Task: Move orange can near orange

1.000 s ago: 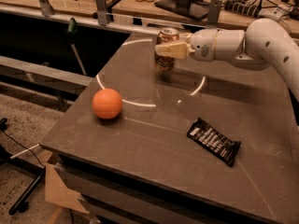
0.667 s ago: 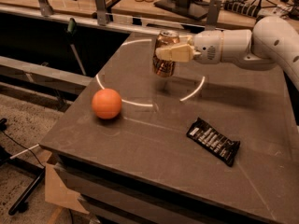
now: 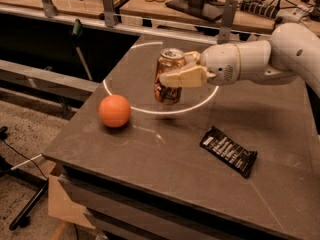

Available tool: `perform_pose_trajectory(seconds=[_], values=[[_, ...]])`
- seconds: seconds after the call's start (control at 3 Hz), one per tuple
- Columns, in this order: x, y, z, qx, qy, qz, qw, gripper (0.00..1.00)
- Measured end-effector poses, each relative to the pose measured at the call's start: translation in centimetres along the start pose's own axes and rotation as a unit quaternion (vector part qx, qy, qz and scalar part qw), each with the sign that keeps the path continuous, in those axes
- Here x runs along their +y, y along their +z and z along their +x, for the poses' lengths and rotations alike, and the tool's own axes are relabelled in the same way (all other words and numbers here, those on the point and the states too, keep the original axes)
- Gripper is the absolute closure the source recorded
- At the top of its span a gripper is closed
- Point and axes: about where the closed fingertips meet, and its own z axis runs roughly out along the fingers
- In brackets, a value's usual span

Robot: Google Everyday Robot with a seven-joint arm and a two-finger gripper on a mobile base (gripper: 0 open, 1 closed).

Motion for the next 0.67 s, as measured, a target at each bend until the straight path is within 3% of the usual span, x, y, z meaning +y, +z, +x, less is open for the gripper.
perform_pose_trajectory(seconds=[0.33,0.67], values=[[2.1,1.9,0.1,-0.005,-0.033,-0.028,0.9991,1.0],[3.0,3.4,1.3,0.002,-0.062,-0.022,0.9978,0.82]])
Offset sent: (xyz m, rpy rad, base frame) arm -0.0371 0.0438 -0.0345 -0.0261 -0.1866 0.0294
